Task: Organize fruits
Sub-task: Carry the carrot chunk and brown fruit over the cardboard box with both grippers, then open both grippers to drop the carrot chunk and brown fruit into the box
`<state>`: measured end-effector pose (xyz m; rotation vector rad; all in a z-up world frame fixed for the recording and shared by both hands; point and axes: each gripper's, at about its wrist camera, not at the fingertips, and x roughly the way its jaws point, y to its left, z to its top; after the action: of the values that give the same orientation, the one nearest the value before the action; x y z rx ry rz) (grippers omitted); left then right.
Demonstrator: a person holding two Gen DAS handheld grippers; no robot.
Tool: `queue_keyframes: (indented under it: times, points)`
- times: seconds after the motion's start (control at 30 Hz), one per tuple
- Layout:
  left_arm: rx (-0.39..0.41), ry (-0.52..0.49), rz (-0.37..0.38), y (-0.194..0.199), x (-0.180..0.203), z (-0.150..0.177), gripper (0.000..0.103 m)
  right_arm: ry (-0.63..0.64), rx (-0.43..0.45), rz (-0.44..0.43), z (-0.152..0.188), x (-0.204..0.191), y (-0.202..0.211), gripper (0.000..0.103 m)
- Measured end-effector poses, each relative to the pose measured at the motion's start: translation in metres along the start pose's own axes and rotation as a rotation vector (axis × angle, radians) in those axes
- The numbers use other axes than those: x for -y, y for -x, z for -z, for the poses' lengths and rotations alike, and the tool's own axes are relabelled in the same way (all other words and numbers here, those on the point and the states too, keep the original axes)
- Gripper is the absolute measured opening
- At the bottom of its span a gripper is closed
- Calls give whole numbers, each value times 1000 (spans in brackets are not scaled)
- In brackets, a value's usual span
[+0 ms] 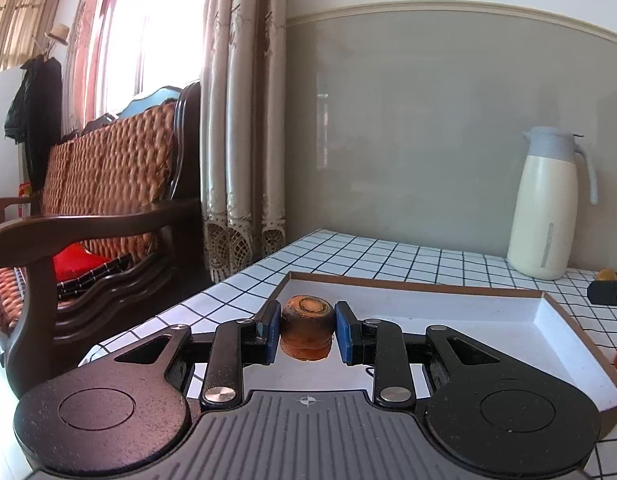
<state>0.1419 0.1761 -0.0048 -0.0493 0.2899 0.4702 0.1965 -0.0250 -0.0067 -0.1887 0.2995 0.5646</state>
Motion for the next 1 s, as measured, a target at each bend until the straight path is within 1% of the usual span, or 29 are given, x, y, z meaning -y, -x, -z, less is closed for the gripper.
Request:
queue_keyframes:
  times: [0.33, 0.63, 0.9, 0.97, 1.0]
  points:
    - [-25, 14, -41, -21, -8, 0, 29, -2, -20, -17, -6, 0, -29, 19]
    - [-47, 11, -46, -35, -6, -2, 29, -36, -78, -30, -13, 9, -61, 19]
    - [-61, 19, -60, -48, -6, -10, 29, -45, -94, -48, -18, 12, -77, 19]
    - [-69, 15, -63, -51, -4, -9, 29, -47, -112, -53, -19, 13, -82, 19]
    - [-80, 13, -63, -54, -3, -8, 29, -40, -137, -64, -19, 13, -86, 19]
